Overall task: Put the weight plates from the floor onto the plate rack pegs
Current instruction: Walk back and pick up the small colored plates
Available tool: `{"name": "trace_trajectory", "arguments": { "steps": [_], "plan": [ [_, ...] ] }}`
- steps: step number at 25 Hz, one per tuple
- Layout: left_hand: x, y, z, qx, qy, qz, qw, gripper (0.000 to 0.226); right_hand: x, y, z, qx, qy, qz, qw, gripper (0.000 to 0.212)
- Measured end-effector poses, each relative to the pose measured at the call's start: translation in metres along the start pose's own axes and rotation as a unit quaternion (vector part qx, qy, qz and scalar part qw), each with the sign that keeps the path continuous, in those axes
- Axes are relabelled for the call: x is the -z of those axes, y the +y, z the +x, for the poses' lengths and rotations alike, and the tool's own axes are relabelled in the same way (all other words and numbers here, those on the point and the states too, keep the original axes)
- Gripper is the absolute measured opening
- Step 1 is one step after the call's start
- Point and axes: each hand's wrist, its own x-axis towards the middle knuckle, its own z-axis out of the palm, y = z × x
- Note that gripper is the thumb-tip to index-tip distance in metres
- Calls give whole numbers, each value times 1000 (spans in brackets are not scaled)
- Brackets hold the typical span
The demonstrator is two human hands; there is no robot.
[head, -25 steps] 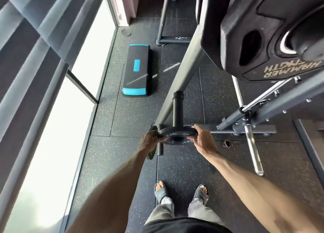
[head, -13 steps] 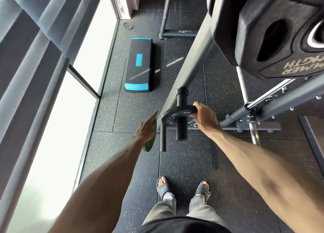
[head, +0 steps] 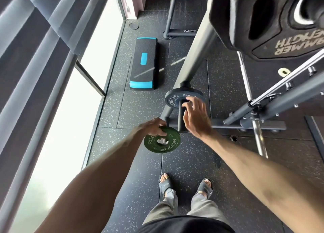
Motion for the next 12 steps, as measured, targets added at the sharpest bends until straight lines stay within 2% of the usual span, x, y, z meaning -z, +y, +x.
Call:
{"name": "trace_trajectory", "arguments": {
  "steps": [2, 4, 6, 9, 12],
  "plan": [
    [12, 11, 5, -8, -17, 3, 1000, 42, -2, 4, -34, 23, -25, 27, 999, 19],
    [20, 25, 10, -25, -25, -14, 999, 37, -5, 10, -59, 17, -82, 54, 995, 30],
    [24, 40, 16, -43, -25, -23, 998, 32, -7, 17, -70, -9, -128, 94, 987, 30],
    [18, 61, 23, -66, -5, 21, 998, 34, -3, 26, -74, -70, -163, 160, 971, 22],
    [9, 70, 28, -98, 38, 39, 994, 34, -3, 32, -79, -88, -173, 140, 971, 25]
  ]
}}
